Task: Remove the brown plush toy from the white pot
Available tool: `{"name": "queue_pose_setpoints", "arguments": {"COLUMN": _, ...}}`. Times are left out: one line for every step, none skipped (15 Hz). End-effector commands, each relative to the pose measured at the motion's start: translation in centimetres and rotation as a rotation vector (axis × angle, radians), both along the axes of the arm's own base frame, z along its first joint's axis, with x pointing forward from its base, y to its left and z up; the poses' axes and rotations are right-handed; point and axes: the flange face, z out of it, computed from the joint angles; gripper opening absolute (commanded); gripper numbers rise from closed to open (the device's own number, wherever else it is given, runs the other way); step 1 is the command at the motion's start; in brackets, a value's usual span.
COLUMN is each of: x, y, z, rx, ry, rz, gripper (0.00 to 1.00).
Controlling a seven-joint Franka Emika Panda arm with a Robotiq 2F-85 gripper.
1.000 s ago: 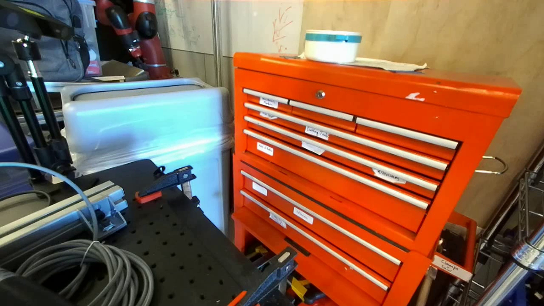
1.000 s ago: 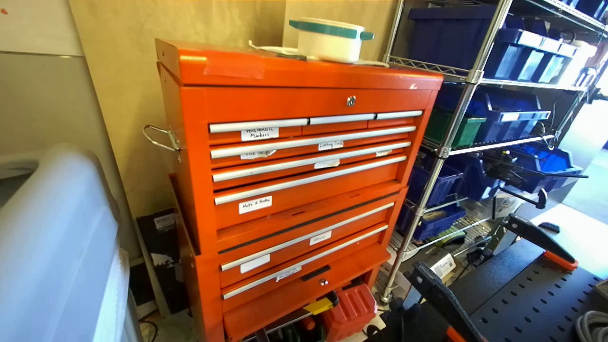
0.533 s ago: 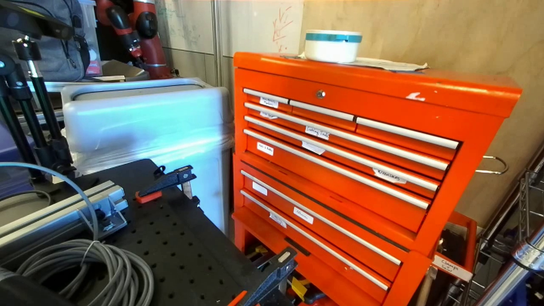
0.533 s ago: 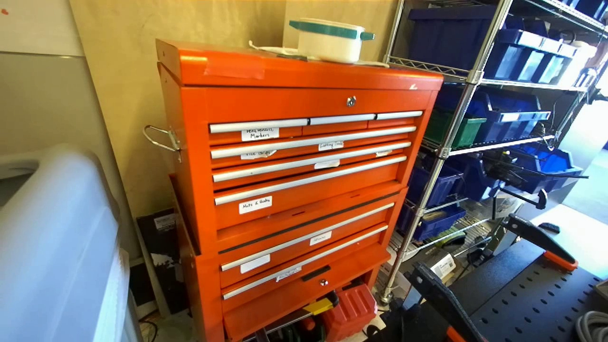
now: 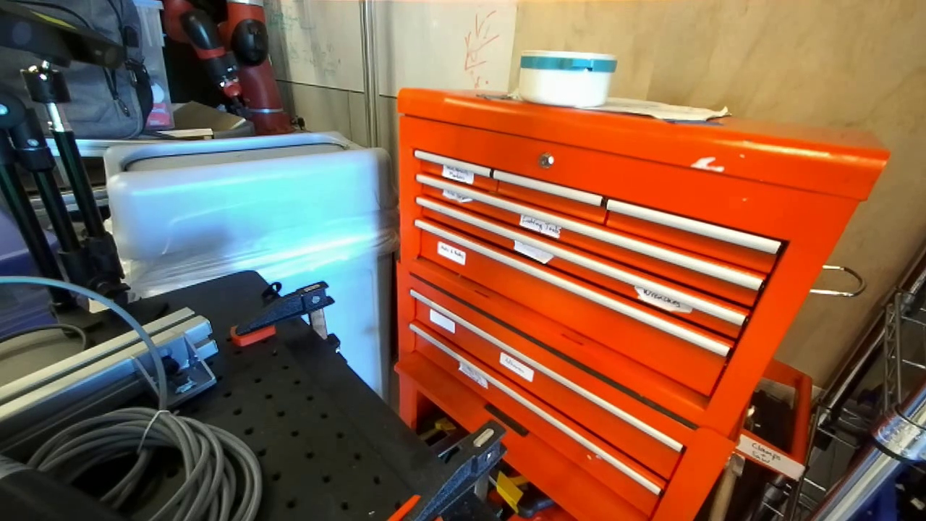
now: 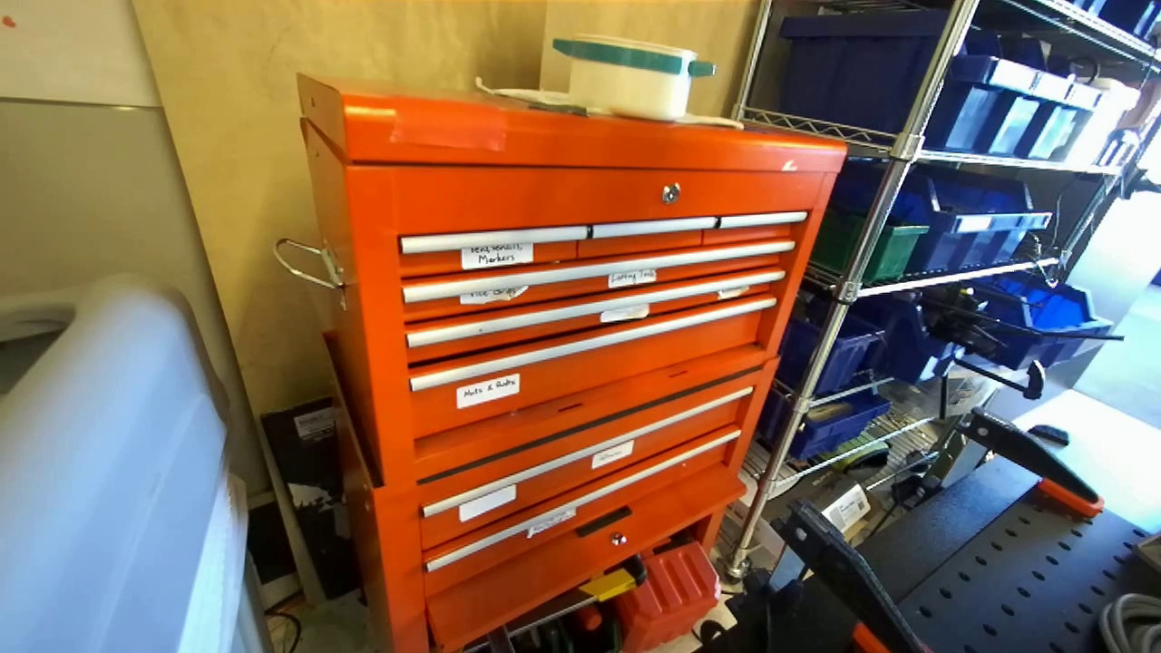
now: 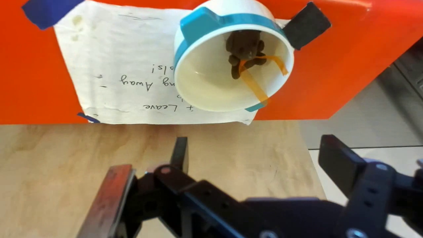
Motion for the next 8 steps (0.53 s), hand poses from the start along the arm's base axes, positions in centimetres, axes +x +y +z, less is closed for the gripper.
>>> {"name": "queue_pose_setpoints", "arguments": {"x": 2.7, "y": 2.1, "z": -2.2, "rx": 0.001, "ry": -0.005, "rz": 0.019, "gripper": 1.00}}
{"name": "queue_pose_setpoints", "arguments": {"x": 3.1, "y": 2.7, "z": -2.9, "rx": -0.005, "ry": 0.005, "rz": 0.032, "gripper": 1.00}}
{"name": "queue_pose_setpoints", "arguments": {"x": 3.4, "y": 3.0, "z": -3.6, "rx": -0.012, "ry": 0.014, "rz": 0.043, "gripper": 1.00}}
{"name": "queue_pose_setpoints", "arguments": {"x": 3.7, "y": 3.4, "z": -4.2, "rx": -0.020, "ry": 0.025, "rz": 0.058, "gripper": 1.00}}
{"name": "queue_pose_setpoints", "arguments": {"x": 3.9, "y": 3.6, "z": -4.8, "rx": -0.023, "ry": 0.040, "rz": 0.069, "gripper": 1.00}}
{"name": "queue_pose_setpoints", "arguments": {"x": 4.1, "y": 3.8, "z": -5.3, "rx": -0.024, "ry": 0.052, "rz": 0.077, "gripper": 1.00}}
{"name": "queue_pose_setpoints", "arguments": {"x": 4.3, "y": 3.9, "z": -5.8, "rx": -0.029, "ry": 0.061, "rz": 0.086, "gripper": 1.00}}
{"name": "queue_pose_setpoints", "arguments": {"x": 4.5, "y": 3.9, "z": -6.2, "rx": -0.038, "ry": 0.068, "rz": 0.094, "gripper": 1.00}}
